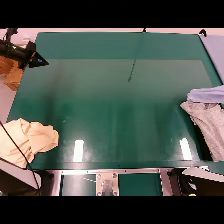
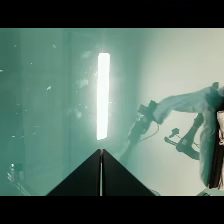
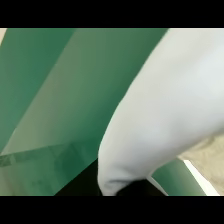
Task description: Fold the shirts.
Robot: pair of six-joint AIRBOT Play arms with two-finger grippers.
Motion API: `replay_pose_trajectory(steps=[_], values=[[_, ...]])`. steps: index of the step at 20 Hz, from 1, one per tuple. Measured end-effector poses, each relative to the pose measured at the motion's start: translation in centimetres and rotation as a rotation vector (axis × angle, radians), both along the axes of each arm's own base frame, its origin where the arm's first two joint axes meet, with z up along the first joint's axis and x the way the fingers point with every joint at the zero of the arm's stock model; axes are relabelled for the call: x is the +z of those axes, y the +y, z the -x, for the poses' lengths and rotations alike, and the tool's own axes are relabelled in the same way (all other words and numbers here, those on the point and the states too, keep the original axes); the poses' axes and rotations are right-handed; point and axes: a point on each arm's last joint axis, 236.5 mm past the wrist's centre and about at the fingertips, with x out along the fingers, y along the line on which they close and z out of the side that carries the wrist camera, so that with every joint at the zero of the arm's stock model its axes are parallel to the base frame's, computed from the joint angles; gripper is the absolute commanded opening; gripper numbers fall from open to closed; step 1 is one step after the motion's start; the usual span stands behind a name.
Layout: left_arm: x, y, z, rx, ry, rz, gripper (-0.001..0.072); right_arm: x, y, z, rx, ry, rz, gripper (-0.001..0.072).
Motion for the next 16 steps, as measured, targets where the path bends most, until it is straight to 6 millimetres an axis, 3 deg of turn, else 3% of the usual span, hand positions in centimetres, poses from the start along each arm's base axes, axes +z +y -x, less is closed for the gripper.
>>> replay_pose_trajectory(steps=[4,8,9,11,14,16], values=[[0.0,0.0,0.1,-0.003,0.003,0.0,0.0026,-2.4,-0.5,5.1,-0.069,0.213,-0.024,0.0012],[0.0,0.0,0.2,-0.005,0.005,0.001,0.0026,-6.5,-1.3,10.9,-0.201,0.483,-0.034,0.0024],[0.0,0.0,0.2,-0.005,0.005,0.0,0.0026,-7.7,-1.3,12.2,-0.224,0.546,-0.048,0.0141],[0.0,-0.1,0.2,-0.005,0.006,0.001,0.0026,-10.6,-1.0,15.1,-0.252,0.687,-0.08,0.0529],[0.0,-0.1,0.2,-0.005,0.007,0.001,0.0026,-14.1,-0.3,18.7,-0.281,0.857,-0.115,0.0543],[0.0,-0.1,0.2,-0.005,0.007,0.001,0.0026,-15.3,-0.3,19.9,-0.301,0.917,-0.126,0.0543]])
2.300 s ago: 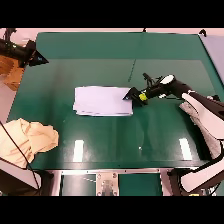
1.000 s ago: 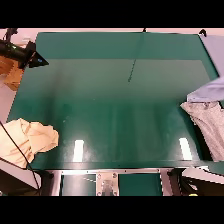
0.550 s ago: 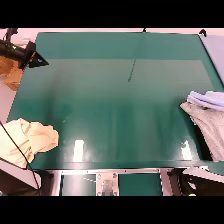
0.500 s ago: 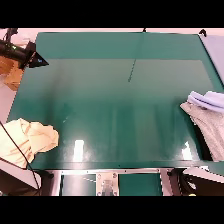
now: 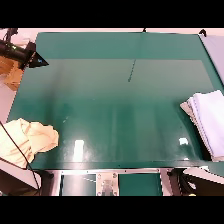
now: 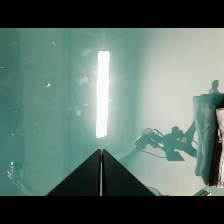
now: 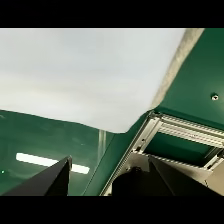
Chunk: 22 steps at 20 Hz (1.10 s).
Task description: Fold the shirts.
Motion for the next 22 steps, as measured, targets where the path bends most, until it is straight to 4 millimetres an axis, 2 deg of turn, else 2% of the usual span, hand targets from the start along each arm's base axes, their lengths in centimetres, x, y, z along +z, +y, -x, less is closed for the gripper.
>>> replay_pose_trajectory(steps=[1,2,3,4,5,8,10,11,13,14,16,19,22], values=[[0.0,0.0,0.0,0.0,0.0,0.0,0.0026,-0.2,-0.3,0.0,-0.004,0.01,0.009,0.0541],[0.0,0.0,0.0,0.0,0.0,0.0,0.0026,-0.2,-0.6,-0.4,-0.005,0.001,0.021,0.0491],[0.0,0.0,0.0,0.0,0.0,0.0,0.0026,0.1,-1.0,-1.6,0.002,-0.033,0.042,0.0287],[0.1,-0.1,0.0,-0.001,-0.001,0.004,0.0025,0.6,-1.4,-3.1,0.013,-0.082,0.065,0.0153],[0.2,-0.2,0.0,-0.003,-0.003,0.011,0.0025,1.4,-1.7,-5.0,0.031,-0.143,0.089,0.0145],[1.1,-1.2,0.4,-0.032,-0.017,0.038,0.0025,4.7,-1.1,-12.9,0.17,-0.393,0.162,0.0012],[1.8,-2.6,1.1,-0.066,-0.035,0.041,0.0024,6.8,1.5,-17.8,0.311,-0.534,0.183,0.0012],[2.1,-3.4,1.8,-0.085,-0.038,0.039,0.0024,7.3,3.6,-19.7,0.392,-0.583,0.183,0.0012],[2.2,-5.2,3.5,-0.112,-0.038,0.034,0.0025,7.4,8.4,-22.2,0.543,-0.653,0.167,0.0013],[2.0,-6.4,4.8,-0.13,-0.033,0.031,0.0025,7.1,10.9,-22.7,0.61,-0.675,0.154,0.0012],[1.0,-8.6,7.9,-0.155,-0.017,0.022,0.0025,5.5,16.2,-22.1,0.737,-0.696,0.107,0.0013],[-1.4,-11.3,14.1,-0.177,0.022,0.016,0.0025,2.0,22.8,-18.4,0.869,-0.688,0.029,0.0013],[-3.8,-12.3,19.1,-0.164,0.051,0.012,0.0026,-1.0,26.6,-14.9,0.947,-0.681,-0.013,0.002]])
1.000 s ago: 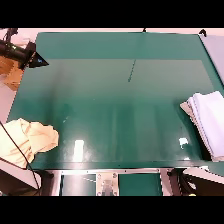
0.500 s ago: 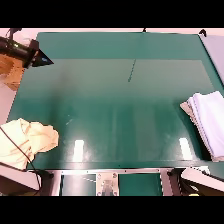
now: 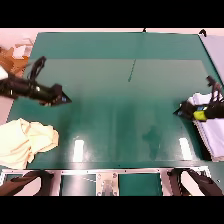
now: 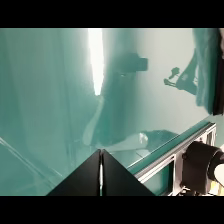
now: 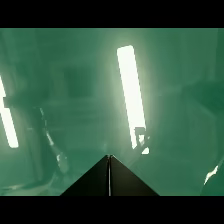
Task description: Fold the shirts.
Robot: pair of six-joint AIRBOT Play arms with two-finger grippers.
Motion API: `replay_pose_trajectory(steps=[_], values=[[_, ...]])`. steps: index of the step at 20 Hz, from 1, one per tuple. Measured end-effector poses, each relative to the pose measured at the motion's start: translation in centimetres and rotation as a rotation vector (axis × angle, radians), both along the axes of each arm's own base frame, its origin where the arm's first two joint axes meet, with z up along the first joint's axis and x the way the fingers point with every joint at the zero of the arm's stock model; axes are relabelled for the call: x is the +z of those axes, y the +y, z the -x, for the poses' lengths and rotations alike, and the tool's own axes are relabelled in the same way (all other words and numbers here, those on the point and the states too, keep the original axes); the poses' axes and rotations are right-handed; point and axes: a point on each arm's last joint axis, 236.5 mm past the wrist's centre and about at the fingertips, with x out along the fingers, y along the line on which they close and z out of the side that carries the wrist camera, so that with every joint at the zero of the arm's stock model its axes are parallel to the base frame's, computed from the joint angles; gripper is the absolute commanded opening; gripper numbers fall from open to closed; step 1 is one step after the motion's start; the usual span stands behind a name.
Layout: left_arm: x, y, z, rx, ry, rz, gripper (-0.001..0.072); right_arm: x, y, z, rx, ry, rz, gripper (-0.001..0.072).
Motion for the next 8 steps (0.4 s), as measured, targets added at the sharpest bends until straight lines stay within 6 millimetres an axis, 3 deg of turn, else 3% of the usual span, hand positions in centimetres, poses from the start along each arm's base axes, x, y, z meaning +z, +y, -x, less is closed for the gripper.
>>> replay_pose_trajectory(steps=[3,8], values=[[-1.3,-0.4,2.5,0.007,0.013,-0.001,0.0026,-1.3,1.7,1.9,0.047,0.01,-0.004,0.0028],[-1.8,-0.7,3.7,0.012,0.018,0.01,0.0026,-2.2,2.9,3.8,0.078,0.055,-0.022,0.0028]])
